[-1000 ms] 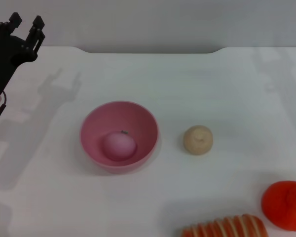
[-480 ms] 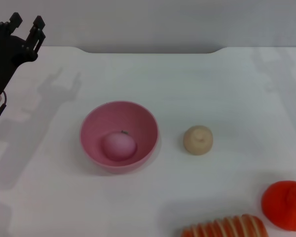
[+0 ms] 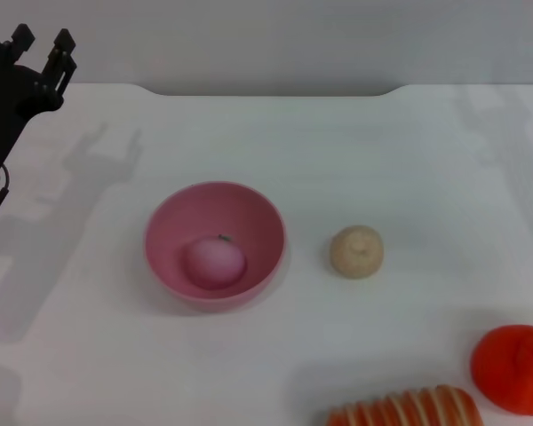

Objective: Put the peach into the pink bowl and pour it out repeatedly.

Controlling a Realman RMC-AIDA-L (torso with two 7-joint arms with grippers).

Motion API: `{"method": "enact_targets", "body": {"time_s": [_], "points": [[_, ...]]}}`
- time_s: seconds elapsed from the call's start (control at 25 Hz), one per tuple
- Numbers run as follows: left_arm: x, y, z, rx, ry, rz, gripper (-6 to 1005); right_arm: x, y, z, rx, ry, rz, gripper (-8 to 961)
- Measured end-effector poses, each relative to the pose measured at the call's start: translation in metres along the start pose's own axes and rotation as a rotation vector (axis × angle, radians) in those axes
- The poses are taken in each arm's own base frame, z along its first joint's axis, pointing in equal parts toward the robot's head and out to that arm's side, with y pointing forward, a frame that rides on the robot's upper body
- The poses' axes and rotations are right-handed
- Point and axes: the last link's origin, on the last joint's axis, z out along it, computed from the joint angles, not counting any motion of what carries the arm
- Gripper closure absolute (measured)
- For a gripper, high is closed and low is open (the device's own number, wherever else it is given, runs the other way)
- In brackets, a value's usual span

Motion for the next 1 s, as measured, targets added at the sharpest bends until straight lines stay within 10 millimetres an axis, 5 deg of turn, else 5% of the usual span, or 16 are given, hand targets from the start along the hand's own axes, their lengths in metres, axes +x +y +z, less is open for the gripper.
{"method": "enact_targets", "body": {"time_s": [1.0], "points": [[0.002, -0.015, 0.011, 0.109, -0.011, -0.038, 454, 0.005, -0.012, -0.022, 0.038, 0.02, -0.011, 335]]}}
